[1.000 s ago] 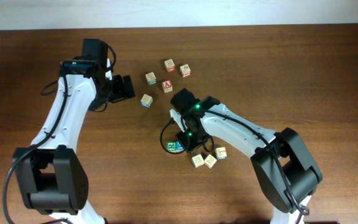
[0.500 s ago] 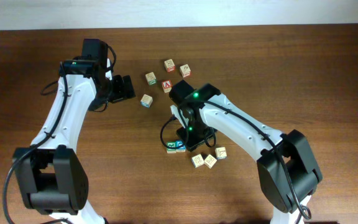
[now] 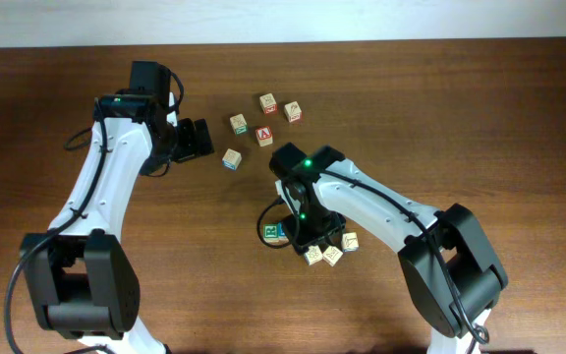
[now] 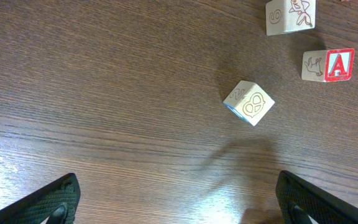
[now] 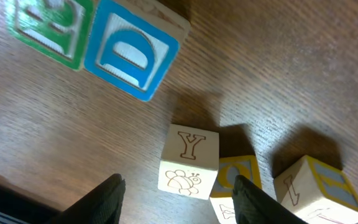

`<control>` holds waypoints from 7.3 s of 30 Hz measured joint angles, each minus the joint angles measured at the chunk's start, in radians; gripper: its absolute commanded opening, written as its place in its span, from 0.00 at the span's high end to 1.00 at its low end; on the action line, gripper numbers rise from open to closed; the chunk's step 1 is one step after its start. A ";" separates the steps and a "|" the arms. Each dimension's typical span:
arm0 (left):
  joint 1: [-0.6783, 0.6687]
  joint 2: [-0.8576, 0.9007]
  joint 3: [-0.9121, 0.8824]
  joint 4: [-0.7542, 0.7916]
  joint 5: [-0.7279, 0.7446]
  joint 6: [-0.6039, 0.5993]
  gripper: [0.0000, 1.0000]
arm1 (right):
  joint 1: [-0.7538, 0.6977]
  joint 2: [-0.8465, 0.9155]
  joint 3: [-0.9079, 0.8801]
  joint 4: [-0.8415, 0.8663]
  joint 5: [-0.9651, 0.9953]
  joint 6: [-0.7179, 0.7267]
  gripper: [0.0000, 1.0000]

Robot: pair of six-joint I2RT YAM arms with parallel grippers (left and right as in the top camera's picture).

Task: Rotate 5 blocks

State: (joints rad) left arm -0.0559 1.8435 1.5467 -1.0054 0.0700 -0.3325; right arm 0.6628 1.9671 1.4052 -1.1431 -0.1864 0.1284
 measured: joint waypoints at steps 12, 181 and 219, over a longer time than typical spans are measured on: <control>0.000 0.000 0.000 0.000 0.000 0.000 0.01 | 0.000 0.000 -0.031 0.020 -0.001 0.000 0.42; 0.000 0.000 0.000 0.000 0.000 0.000 0.01 | -0.059 -0.183 -0.297 0.161 0.001 0.394 0.48; 0.000 0.000 0.000 0.000 0.000 0.000 0.01 | -0.167 -0.146 -0.296 0.405 0.058 0.257 0.60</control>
State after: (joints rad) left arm -0.0559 1.8435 1.5467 -1.0058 0.0700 -0.3325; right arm 0.4957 1.8206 1.1088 -0.7383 -0.1287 0.3859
